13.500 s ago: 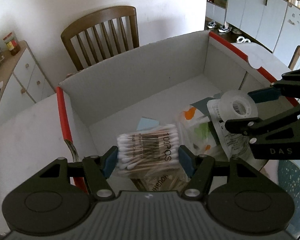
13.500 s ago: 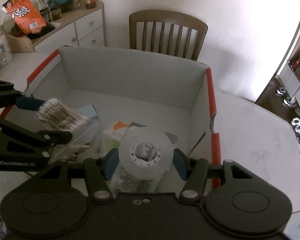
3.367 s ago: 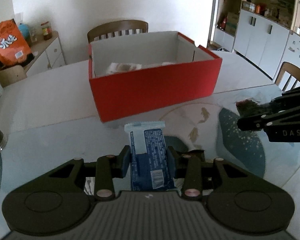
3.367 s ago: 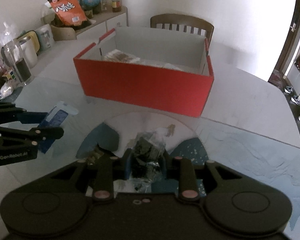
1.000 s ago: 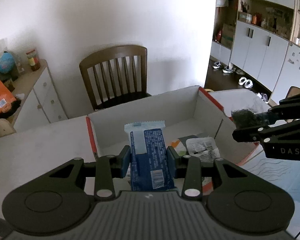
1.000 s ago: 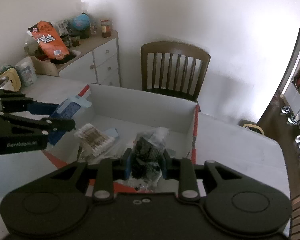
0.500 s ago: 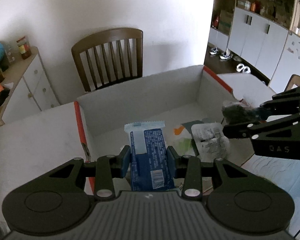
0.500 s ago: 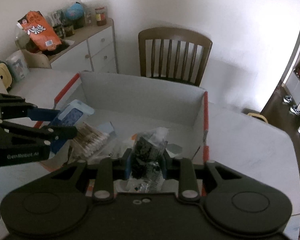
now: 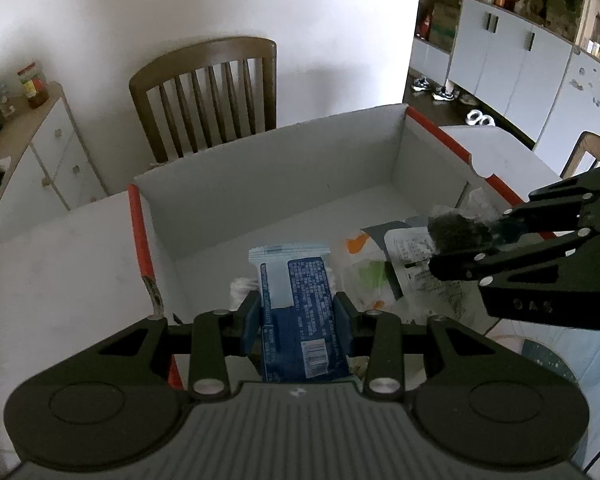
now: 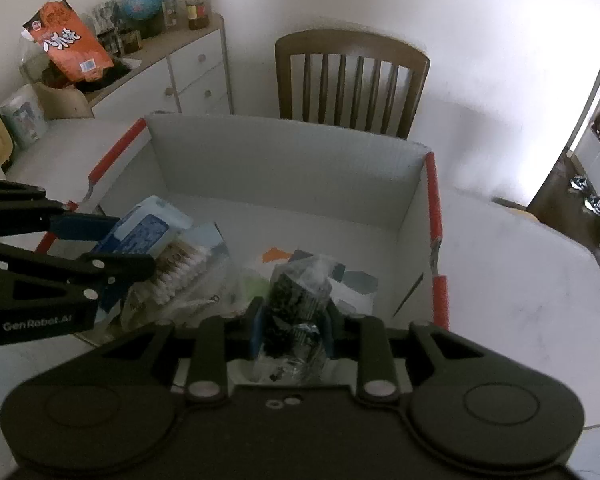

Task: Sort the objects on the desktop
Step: 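Lift the wrapped bar and snack packet with both grippers over the red box, then open both grippers to drop the bar and snack packet into the box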

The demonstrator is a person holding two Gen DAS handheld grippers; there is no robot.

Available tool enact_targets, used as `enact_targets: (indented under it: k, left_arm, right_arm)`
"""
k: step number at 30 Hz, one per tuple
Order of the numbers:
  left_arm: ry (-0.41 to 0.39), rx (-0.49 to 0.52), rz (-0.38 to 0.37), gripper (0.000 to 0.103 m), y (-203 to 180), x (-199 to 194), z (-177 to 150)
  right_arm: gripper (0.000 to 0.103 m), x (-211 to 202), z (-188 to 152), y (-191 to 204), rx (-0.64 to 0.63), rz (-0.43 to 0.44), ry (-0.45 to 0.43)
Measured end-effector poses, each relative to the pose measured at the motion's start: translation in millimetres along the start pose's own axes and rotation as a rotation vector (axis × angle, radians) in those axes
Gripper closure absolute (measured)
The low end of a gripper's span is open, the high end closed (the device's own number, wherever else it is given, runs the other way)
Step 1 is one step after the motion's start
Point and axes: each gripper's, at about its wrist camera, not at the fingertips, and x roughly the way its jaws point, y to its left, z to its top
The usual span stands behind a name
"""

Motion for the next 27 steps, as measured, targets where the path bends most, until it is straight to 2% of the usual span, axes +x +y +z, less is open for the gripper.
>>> enact_targets:
  k: [27]
  left_arm:
    - [0.073, 0.038, -0.019, 0.065, -9, 20, -2]
  right_arm:
    - [0.073, 17, -8, 2, 0.015, 0.016, 0.040]
